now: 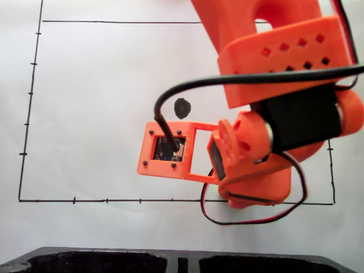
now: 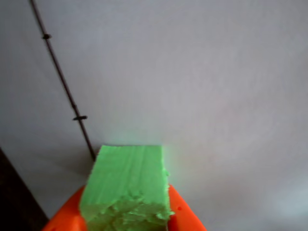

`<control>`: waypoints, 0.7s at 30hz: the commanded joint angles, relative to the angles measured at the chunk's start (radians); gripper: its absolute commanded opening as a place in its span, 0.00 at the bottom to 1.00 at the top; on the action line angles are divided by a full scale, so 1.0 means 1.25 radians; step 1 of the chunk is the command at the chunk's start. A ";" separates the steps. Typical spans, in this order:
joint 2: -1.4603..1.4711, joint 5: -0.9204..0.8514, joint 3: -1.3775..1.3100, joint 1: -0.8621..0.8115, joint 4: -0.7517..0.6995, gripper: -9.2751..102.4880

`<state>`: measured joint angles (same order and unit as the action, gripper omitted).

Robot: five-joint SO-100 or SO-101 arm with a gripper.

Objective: Grasp the colored block, Place it on the black dot, and then return the arm to the default position.

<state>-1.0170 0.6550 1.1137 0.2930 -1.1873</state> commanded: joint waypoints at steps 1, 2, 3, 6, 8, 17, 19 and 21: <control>-0.007 -0.007 -0.032 0.004 0.006 0.20; -0.007 -0.009 -0.032 0.004 0.007 0.20; -0.010 -0.010 -0.032 0.004 0.007 0.20; -0.026 -0.023 -0.029 0.005 0.000 0.20; -0.053 -0.039 -0.018 0.007 -0.006 0.20; -0.227 -0.152 0.090 -0.001 -0.053 0.20; -0.272 -0.173 0.141 -0.011 -0.058 0.20; -0.320 -0.187 0.194 -0.022 -0.059 0.20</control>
<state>-1.2993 0.4372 1.2993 0.2899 -1.2579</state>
